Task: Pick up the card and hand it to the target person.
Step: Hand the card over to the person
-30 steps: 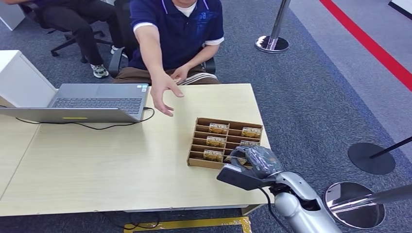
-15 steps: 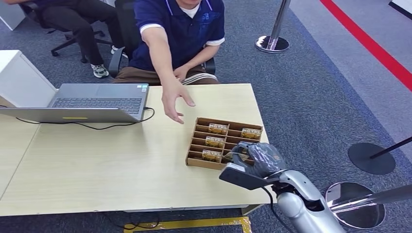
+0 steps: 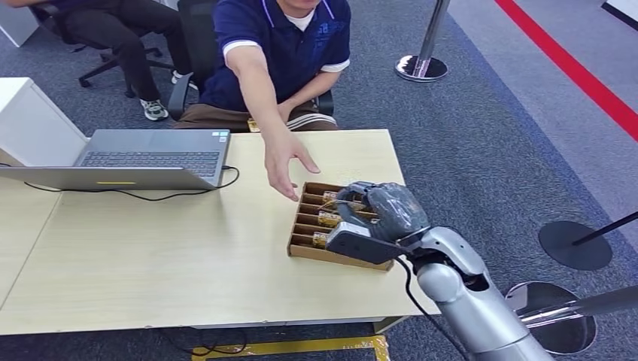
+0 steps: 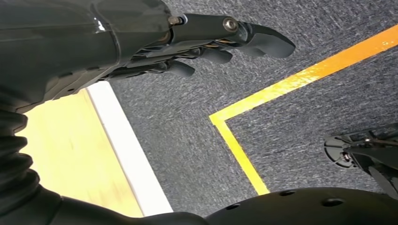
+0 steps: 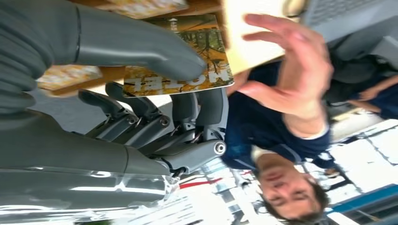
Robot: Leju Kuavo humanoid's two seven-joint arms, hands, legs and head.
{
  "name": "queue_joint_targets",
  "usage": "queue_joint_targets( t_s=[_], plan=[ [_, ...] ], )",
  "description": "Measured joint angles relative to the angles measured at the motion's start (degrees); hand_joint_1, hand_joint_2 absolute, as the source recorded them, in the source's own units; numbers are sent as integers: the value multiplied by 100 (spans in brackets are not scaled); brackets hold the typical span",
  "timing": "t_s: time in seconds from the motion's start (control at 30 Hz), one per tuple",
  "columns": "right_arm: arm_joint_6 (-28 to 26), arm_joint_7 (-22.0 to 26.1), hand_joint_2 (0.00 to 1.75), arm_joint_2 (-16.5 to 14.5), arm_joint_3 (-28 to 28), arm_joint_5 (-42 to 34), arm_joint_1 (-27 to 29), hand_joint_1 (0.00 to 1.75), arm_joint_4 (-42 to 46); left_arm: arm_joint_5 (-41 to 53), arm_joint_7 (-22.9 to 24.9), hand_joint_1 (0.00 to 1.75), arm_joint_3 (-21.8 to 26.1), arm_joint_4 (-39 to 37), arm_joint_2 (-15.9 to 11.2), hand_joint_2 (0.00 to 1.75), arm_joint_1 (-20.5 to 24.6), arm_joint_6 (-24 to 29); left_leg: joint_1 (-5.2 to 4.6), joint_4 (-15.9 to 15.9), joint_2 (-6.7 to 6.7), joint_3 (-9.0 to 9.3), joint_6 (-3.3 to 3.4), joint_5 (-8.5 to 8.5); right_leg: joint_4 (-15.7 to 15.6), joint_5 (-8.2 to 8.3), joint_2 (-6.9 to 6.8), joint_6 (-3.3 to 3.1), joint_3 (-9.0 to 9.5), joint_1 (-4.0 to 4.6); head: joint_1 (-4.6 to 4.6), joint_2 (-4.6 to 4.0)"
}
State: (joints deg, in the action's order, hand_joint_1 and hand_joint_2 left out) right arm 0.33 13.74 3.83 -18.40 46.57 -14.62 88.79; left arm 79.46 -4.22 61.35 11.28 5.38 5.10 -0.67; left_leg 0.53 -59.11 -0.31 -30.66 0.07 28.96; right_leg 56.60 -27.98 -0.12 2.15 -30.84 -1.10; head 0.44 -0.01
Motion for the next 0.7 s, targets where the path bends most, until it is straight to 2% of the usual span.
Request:
queue_joint_targets(
  t_s=[0.37,0.7],
  plan=[
    [-217,444,175,-722,-236,-599,-1358,166,-1567,109,63,0,-2,0,2,175,38,6,2,0,0,1,-5,-5,3,1,1,0,-1,1,-1,-1],
    [-586,608,175,-1373,-273,-695,-2078,166,-3044,127,111,0,-4,0,7,175,67,8,2,0,0,4,-7,-7,3,2,0,-2,-1,1,-1,0]
  ],
)
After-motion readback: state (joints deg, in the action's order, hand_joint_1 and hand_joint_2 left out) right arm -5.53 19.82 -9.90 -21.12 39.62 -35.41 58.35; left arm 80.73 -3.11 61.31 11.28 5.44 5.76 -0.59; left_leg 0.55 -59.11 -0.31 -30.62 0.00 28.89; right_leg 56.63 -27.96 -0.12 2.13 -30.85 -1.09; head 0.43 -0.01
